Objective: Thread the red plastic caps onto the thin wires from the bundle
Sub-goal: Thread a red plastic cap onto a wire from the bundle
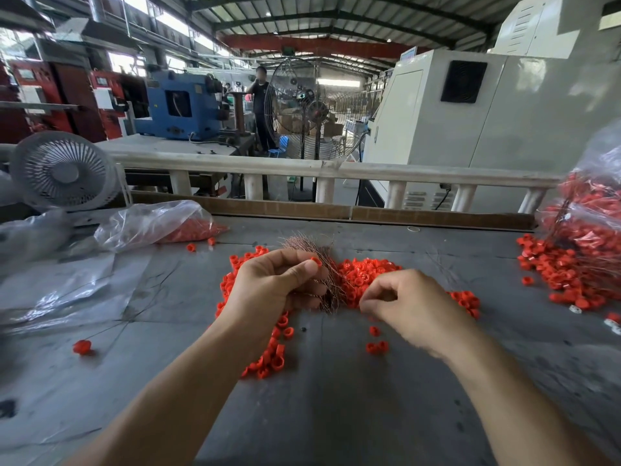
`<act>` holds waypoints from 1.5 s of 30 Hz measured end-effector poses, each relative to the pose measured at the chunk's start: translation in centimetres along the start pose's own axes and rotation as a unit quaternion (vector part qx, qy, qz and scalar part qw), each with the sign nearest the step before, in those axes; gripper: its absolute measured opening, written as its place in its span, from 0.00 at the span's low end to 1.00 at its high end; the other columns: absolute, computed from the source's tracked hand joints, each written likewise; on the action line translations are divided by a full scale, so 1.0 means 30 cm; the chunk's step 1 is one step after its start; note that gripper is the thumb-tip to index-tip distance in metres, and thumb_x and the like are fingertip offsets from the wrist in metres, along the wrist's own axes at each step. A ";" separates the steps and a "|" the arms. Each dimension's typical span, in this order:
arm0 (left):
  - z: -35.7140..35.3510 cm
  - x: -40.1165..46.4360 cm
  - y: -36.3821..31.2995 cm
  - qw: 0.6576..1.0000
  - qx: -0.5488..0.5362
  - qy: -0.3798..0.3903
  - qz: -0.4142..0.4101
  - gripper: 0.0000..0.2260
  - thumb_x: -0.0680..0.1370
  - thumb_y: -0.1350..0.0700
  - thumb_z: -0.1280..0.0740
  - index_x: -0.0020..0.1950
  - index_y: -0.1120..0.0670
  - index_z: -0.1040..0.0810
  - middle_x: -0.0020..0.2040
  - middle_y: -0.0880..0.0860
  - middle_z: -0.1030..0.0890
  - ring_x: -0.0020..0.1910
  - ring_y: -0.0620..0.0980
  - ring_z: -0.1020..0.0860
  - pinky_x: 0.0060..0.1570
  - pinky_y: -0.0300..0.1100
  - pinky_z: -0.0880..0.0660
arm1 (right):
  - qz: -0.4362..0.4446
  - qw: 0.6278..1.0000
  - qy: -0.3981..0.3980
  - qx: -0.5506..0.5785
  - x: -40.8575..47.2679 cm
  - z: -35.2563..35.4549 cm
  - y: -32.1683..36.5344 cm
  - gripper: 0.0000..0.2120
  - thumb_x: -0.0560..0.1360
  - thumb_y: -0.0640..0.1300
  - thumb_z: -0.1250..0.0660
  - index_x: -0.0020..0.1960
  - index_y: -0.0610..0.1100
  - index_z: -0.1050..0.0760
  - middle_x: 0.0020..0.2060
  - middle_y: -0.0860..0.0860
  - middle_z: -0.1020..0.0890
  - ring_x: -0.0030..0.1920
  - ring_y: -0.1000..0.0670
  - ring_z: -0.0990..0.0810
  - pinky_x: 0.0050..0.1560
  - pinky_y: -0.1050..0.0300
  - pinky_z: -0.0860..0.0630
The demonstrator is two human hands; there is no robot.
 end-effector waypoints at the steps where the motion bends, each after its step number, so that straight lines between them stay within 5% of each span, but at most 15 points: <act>1: 0.001 0.000 0.001 1.000 0.004 0.000 0.000 0.14 0.70 0.58 0.27 0.52 0.63 0.19 0.47 0.62 0.14 0.37 0.51 0.16 0.34 0.40 0.20 | -0.008 0.999 0.043 -0.016 -0.001 0.000 -0.010 0.06 0.74 0.48 0.24 0.38 0.55 0.17 0.34 0.61 0.16 0.36 0.62 0.19 0.36 0.66 0.25; 5: 0.004 0.001 0.004 1.000 0.010 -0.004 0.004 0.12 0.72 0.59 0.27 0.53 0.63 0.19 0.47 0.62 0.14 0.37 0.52 0.16 0.34 0.40 0.20 | -0.029 0.987 0.152 -0.033 -0.014 -0.017 -0.023 0.04 0.69 0.49 0.20 0.41 0.54 0.15 0.36 0.59 0.14 0.39 0.56 0.16 0.47 0.51 0.18; 9: 0.000 -0.001 0.006 1.000 0.019 -0.006 0.007 0.07 0.76 0.62 0.29 0.52 0.62 0.19 0.46 0.61 0.14 0.36 0.51 0.16 0.34 0.40 0.20 | -0.034 0.980 0.174 -0.087 -0.021 -0.026 -0.028 0.07 0.68 0.49 0.19 0.41 0.55 0.16 0.36 0.59 0.15 0.40 0.58 0.17 0.44 0.56 0.19; 15: -0.006 -0.006 0.005 0.999 0.037 -0.004 0.006 0.05 0.77 0.63 0.29 0.52 0.62 0.18 0.46 0.61 0.13 0.36 0.50 0.16 0.34 0.40 0.19 | -0.023 0.991 0.112 -0.074 -0.012 -0.030 -0.019 0.06 0.71 0.51 0.22 0.41 0.52 0.18 0.35 0.57 0.15 0.37 0.57 0.17 0.36 0.59 0.22; 20: -0.015 -0.010 0.007 0.999 0.040 -0.004 0.001 0.03 0.78 0.63 0.29 0.51 0.61 0.18 0.45 0.60 0.13 0.35 0.50 0.16 0.34 0.40 0.19 | -0.002 0.994 0.015 0.106 0.004 -0.044 -0.002 0.07 0.72 0.44 0.22 0.42 0.53 0.19 0.34 0.55 0.15 0.34 0.48 0.16 0.37 0.46 0.18; 29: -0.030 -0.018 0.007 0.999 0.042 0.016 -0.012 0.06 0.71 0.57 0.26 0.46 0.56 0.16 0.45 0.60 0.13 0.36 0.50 0.16 0.34 0.40 0.19 | 0.050 0.978 -0.054 0.197 -0.001 -0.026 0.032 0.04 0.77 0.46 0.25 0.43 0.52 0.17 0.33 0.52 0.17 0.30 0.58 0.22 0.29 0.59 0.24; 33: -0.036 -0.022 0.005 0.999 0.043 0.029 -0.016 0.05 0.71 0.56 0.26 0.45 0.54 0.14 0.47 0.60 0.13 0.37 0.50 0.16 0.35 0.40 0.20 | 0.037 0.955 -0.078 0.284 -0.001 -0.007 0.030 0.05 0.76 0.43 0.26 0.42 0.46 0.18 0.28 0.52 0.20 0.29 0.54 0.25 0.31 0.59 0.27; 39: -0.047 -0.028 0.001 0.998 0.035 0.054 -0.027 0.08 0.70 0.55 0.25 0.47 0.56 0.15 0.48 0.64 0.14 0.37 0.52 0.16 0.36 0.42 0.19 | 0.060 0.903 -0.078 0.418 -0.011 -0.003 0.057 0.04 0.79 0.34 0.30 0.49 0.40 0.18 0.42 0.45 0.12 0.41 0.46 0.13 0.39 0.57 0.17; 45: -0.054 -0.028 -0.005 0.996 0.030 0.073 -0.045 0.08 0.72 0.55 0.25 0.49 0.55 0.14 0.47 0.60 0.14 0.38 0.53 0.16 0.36 0.42 0.19 | 0.104 0.916 -0.091 0.378 -0.018 0.000 0.079 0.04 0.76 0.39 0.26 0.47 0.47 0.15 0.41 0.50 0.13 0.42 0.54 0.16 0.45 0.62 0.20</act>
Point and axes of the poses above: each hand's wrist, its own x-axis towards the middle knuckle, its own z-axis out of the back of the hand, y = z × x, the point moved 4 cm from there along x, towards the middle knuckle
